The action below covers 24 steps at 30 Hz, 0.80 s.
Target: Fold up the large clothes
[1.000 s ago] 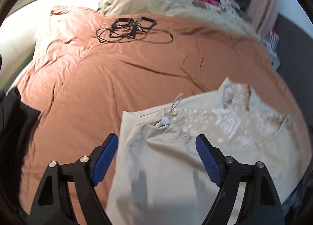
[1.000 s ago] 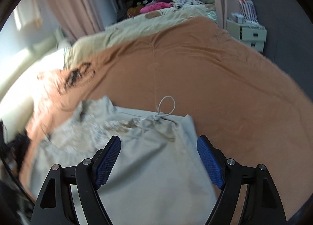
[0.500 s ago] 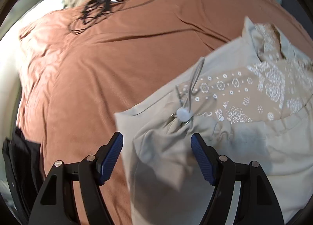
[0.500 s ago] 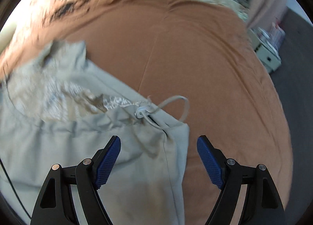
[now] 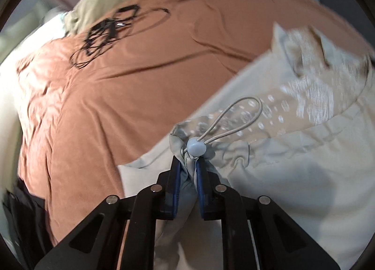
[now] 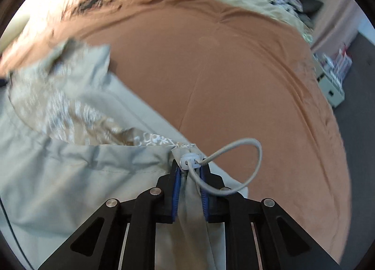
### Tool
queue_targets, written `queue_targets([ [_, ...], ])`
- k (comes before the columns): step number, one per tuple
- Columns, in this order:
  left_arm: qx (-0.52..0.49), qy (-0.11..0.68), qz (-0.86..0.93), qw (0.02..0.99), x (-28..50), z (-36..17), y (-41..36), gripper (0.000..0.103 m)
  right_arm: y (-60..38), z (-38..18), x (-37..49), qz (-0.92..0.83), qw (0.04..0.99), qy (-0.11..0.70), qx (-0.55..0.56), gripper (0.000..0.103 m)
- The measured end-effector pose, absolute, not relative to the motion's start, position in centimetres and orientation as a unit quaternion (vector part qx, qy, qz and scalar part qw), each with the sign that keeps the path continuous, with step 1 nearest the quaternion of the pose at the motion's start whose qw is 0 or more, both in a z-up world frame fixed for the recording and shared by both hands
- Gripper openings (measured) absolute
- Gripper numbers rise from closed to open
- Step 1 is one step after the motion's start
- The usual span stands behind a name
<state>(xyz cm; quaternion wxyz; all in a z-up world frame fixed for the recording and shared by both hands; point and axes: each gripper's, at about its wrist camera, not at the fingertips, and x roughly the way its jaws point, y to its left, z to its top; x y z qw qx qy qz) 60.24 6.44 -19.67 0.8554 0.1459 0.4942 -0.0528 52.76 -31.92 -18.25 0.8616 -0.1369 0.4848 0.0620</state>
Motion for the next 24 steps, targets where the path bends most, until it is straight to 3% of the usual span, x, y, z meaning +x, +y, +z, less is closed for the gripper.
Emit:
queue_targets([
  [5, 0.094, 0.481, -0.036, 0.871, 60.7, -18.9, 7.2, 0.014, -34.6, -17.9, 52.6, 0.045, 0.87, 0.489, -0.047, 0.013],
  [16, 0.091, 0.521, -0.01, 0.849, 64.3, -23.2, 7.3, 0.016, -34.2, -21.9, 56.0, 0.006, 0.854, 0.519, -0.032, 0.014],
  [20, 0.097, 0.524, -0.009, 0.846, 63.6, -22.3, 6.7, 0.02, -34.3, -21.8, 56.0, -0.027, 0.855, 0.515, -0.052, 0.041],
  [22, 0.06, 0.532, -0.015, 0.845, 63.3, -21.2, 7.7, 0.022, -34.7, -21.0, 55.6, -0.027, 0.856, 0.514, -0.034, 0.046],
  [23, 0.039, 0.528, -0.016, 0.848, 62.8, -20.2, 8.3, 0.026, -35.1, -20.4, 55.2, -0.028, 0.856, 0.516, -0.015, 0.048],
  [24, 0.028, 0.521, -0.014, 0.853, 62.4, -19.3, 8.8, 0.035, -35.3, -19.9, 54.8, -0.026, 0.856, 0.516, -0.002, 0.057],
])
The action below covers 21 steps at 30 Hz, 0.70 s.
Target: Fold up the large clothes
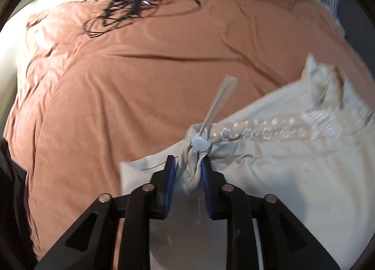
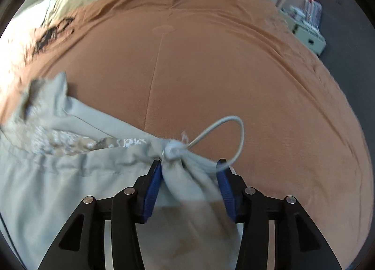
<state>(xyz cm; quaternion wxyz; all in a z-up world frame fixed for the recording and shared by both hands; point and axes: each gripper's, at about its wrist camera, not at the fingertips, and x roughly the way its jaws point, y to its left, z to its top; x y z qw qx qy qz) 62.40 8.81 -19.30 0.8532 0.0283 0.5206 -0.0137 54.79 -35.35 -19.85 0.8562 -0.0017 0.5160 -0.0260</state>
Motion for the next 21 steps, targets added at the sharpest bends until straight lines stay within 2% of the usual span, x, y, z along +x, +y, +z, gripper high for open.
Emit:
queue_targets([
  [1, 0.021, 0.512, -0.011, 0.858, 61.9, -18.4, 9.2, 0.041, -35.5, -19.2, 54.2, -0.023, 0.857, 0.515, 0.008, 0.064],
  [2, 0.013, 0.504, -0.011, 0.864, 61.4, -17.5, 9.6, 0.053, -35.6, -18.4, 53.4, -0.026, 0.86, 0.509, 0.01, 0.076],
  [3, 0.001, 0.492, -0.013, 0.87, 60.7, -16.4, 10.0, 0.063, -35.5, -17.7, 52.5, -0.03, 0.865, 0.5, 0.005, 0.079],
  [4, -0.014, 0.479, -0.014, 0.877, 59.6, -15.1, 10.5, 0.065, -35.3, -17.0, 51.7, -0.031, 0.87, 0.492, -0.005, 0.079],
  [10, -0.045, 0.462, -0.025, 0.886, 54.1, -12.0, 11.5, 0.065, -34.5, -14.3, 46.6, -0.032, 0.875, 0.484, -0.006, 0.079],
  [21, -0.092, 0.448, -0.018, 0.889, 44.1, -11.4, 13.2, 0.065, -29.4, -11.1, 37.2, 0.022, 0.884, 0.467, 0.019, 0.079],
])
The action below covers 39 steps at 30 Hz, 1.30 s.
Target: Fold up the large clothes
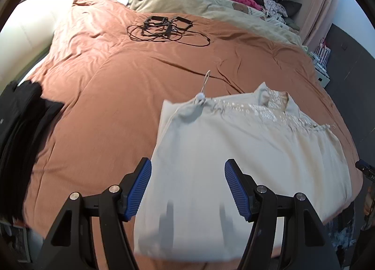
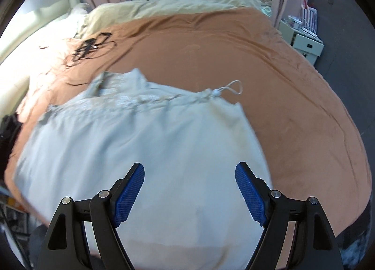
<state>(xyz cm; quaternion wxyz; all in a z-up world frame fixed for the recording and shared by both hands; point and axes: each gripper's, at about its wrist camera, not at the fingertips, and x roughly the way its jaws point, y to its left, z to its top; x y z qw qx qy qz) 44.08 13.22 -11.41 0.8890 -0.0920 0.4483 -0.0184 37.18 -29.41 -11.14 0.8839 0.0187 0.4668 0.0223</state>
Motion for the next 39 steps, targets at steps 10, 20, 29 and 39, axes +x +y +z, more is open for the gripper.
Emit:
queue_targets([
  [10, -0.178, 0.436, -0.015, 0.882, 36.5, -14.0, 15.0, 0.065, -23.6, -10.7, 30.2, 0.074, 0.891, 0.446, 0.039, 0.079],
  [20, -0.243, 0.456, 0.003, 0.856, 32.9, -18.9, 16.6, 0.065, -17.5, -13.9, 24.8, 0.109, 0.879, 0.461, 0.062, 0.063],
  [29, -0.32, 0.466, -0.009, 0.825, 33.1, -22.9, 17.7, 0.065, -12.4, -16.5, 23.6, 0.132, 0.865, 0.482, 0.055, 0.047],
  [39, -0.347, 0.45, -0.003, 0.823, 36.4, -24.4, 18.1, 0.065, -7.8, -18.7, 27.5, 0.14, 0.848, 0.51, 0.023, 0.027],
])
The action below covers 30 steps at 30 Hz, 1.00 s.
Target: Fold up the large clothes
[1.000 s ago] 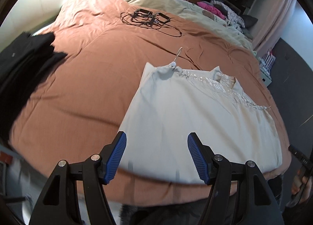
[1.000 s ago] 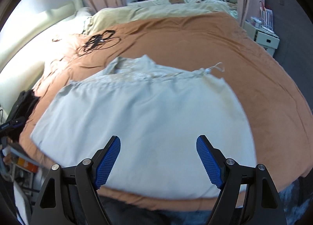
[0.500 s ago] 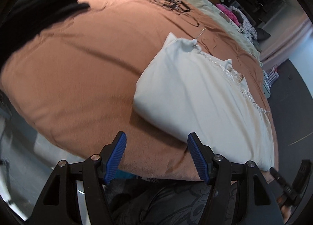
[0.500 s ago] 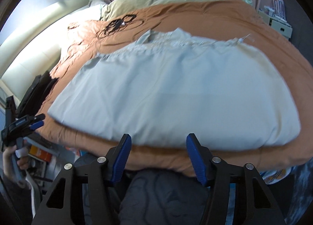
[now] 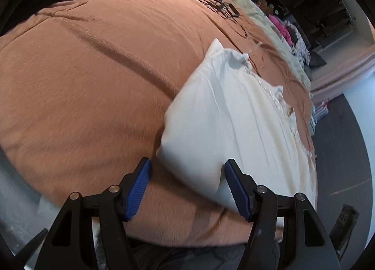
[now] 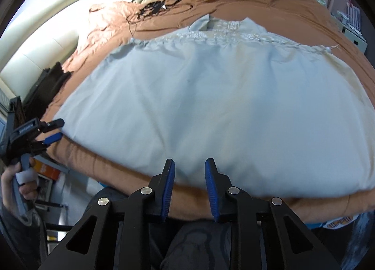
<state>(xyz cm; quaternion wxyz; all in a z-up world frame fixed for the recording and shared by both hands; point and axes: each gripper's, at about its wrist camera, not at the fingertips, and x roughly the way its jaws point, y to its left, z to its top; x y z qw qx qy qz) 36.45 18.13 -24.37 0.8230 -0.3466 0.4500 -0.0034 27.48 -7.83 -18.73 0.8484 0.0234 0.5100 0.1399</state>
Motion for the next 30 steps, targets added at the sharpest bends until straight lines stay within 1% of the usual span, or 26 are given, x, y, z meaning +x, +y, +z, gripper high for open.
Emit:
queue_targets([
  [4, -0.349, 0.44, 0.009, 0.827, 37.0, -24.5, 18.2, 0.065, -7.2, -20.5, 30.1, 0.126, 0.841, 0.526, 0.015, 0.027],
  [7, -0.354, 0.434, 0.021, 0.828, 37.0, -24.5, 18.2, 0.06, -6.9, -21.3, 32.0, 0.11, 0.841, 0.53, 0.009, 0.024],
  [10, -0.37, 0.428, 0.034, 0.824, 36.8, -24.7, 18.4, 0.056, -6.7, -21.5, 34.4, 0.092, 0.843, 0.53, 0.003, 0.019],
  [12, -0.384, 0.426, 0.038, 0.819, 36.6, -24.8, 18.5, 0.05, -6.9, -21.6, 36.2, 0.082, 0.842, 0.533, 0.005, 0.014],
  [13, -0.391, 0.427, 0.038, 0.814, 36.6, -24.9, 18.5, 0.049, -7.0, -21.7, 37.2, 0.076, 0.841, 0.535, 0.007, 0.012],
  [18, -0.431, 0.433, 0.037, 0.791, 36.5, -25.0, 19.0, 0.047, -7.7, -21.8, 42.0, 0.059, 0.836, 0.545, 0.014, 0.007],
  [26, -0.437, 0.418, 0.039, 0.796, 37.6, -25.6, 19.3, 0.047, -7.6, -22.0, 47.9, 0.048, 0.835, 0.548, 0.014, 0.007],
  [29, -0.427, 0.418, 0.049, 0.8, 37.5, -25.6, 19.0, 0.042, -7.6, -22.4, 50.0, 0.046, 0.834, 0.549, 0.014, 0.006],
  [30, -0.424, 0.419, 0.052, 0.801, 37.5, -25.6, 18.9, 0.036, -7.5, -22.4, 50.5, 0.046, 0.836, 0.547, 0.012, 0.006],
])
